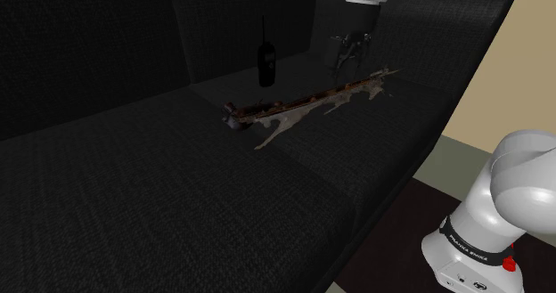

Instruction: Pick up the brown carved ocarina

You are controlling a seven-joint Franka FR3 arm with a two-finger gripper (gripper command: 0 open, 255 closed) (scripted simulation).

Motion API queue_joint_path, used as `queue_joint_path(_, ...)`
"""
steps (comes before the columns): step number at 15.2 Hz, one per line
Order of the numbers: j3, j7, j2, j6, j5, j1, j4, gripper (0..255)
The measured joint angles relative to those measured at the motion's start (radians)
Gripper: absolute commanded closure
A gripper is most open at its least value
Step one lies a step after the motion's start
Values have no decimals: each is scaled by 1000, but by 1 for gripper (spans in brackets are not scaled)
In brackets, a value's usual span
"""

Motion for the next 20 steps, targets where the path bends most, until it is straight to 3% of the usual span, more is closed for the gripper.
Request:
queue_joint_path(11,117,185,376,38,50,41,310,0)
queue_joint_path(19,124,181,393,131,55,45,243,0)
queue_joint_path(20,124,180,392,135,55,45,238,255)
